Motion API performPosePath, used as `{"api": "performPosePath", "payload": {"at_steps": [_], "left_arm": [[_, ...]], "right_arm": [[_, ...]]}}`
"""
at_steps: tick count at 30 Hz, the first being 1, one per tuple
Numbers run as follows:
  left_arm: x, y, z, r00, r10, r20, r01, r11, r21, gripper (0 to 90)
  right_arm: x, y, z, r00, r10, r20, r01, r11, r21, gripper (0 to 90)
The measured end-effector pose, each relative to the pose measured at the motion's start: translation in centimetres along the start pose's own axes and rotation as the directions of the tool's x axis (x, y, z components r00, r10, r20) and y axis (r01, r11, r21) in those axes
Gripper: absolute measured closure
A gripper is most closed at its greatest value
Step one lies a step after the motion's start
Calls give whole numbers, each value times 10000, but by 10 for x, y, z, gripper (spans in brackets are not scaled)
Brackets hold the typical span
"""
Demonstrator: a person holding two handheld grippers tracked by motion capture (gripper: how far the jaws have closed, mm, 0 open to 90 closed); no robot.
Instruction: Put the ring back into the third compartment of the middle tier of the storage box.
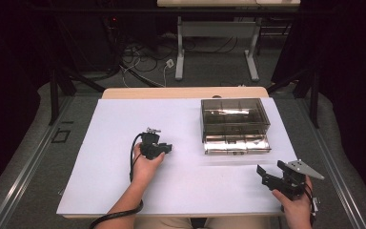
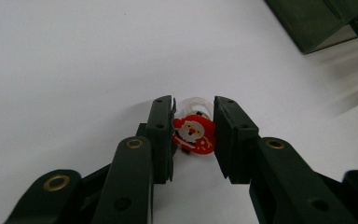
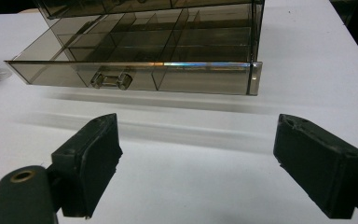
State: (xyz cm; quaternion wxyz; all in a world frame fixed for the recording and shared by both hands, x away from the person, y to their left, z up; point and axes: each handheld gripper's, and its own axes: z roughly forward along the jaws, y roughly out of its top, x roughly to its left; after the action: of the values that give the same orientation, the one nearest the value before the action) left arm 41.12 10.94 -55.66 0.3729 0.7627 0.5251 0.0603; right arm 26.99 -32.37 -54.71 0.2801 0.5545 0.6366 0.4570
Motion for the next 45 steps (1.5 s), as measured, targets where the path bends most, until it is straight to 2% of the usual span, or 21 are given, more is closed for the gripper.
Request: {"api": "performPosePath", "payload": {"at_steps": [1,2,11,12,13,14,15,27,38,45], "left_arm": [[0,0,0,10000,-9,-3,9,10000,6,692],[0,0,0,10000,-20,11,20,10000,-6,692],[0,2,-2,10000,-42,-18,42,10000,-42,695],[0,2,-2,10000,-55,-18,55,10000,-45,695],[0,2,-2,10000,-79,-17,79,9999,-63,696],[-1,3,-3,10000,-85,-27,85,9999,-61,696],[-1,3,-3,10000,-83,-35,82,9999,-62,696],[-5,8,-5,10000,-19,-6,19,9999,-162,696],[-9,17,-13,9999,-1,-154,-8,9980,-626,696],[-11,21,-17,9995,47,-297,-79,9942,-1072,696]], "right_arm": [[0,0,0,10000,25,15,-25,10000,-10,139],[0,1,-2,10000,-14,29,14,9998,200,139],[0,1,-2,10000,-28,7,28,9997,249,139],[0,1,-2,10000,-28,27,27,9998,218,139],[0,-1,1,10000,38,50,-37,9998,-179,139],[0,-1,1,10000,35,47,-34,9998,-181,139],[0,1,-1,10000,35,6,-35,9998,211,139],[-1,1,-1,10000,20,16,-20,9998,206,140],[-1,0,-1,10000,46,-21,-46,9998,179,139],[-1,0,-1,10000,47,-17,-47,9998,189,139]]}}
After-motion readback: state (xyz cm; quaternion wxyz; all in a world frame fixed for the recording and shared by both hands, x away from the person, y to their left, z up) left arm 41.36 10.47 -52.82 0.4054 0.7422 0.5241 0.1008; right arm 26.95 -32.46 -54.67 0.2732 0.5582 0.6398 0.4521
